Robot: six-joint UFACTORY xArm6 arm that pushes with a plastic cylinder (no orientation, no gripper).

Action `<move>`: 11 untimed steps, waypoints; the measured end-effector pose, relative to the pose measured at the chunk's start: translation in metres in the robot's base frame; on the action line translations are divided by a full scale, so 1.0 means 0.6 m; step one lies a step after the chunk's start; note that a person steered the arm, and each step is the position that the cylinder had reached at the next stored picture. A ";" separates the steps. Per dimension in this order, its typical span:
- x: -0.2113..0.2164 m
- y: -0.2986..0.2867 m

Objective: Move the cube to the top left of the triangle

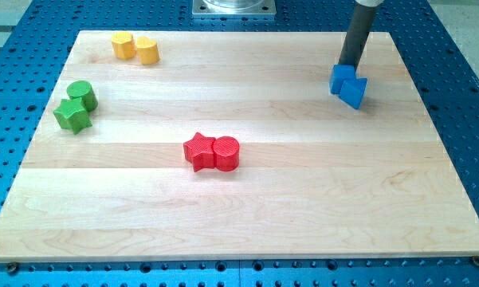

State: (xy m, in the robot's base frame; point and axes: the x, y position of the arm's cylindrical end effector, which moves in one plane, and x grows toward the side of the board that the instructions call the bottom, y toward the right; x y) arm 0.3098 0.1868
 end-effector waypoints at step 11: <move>0.191 -0.059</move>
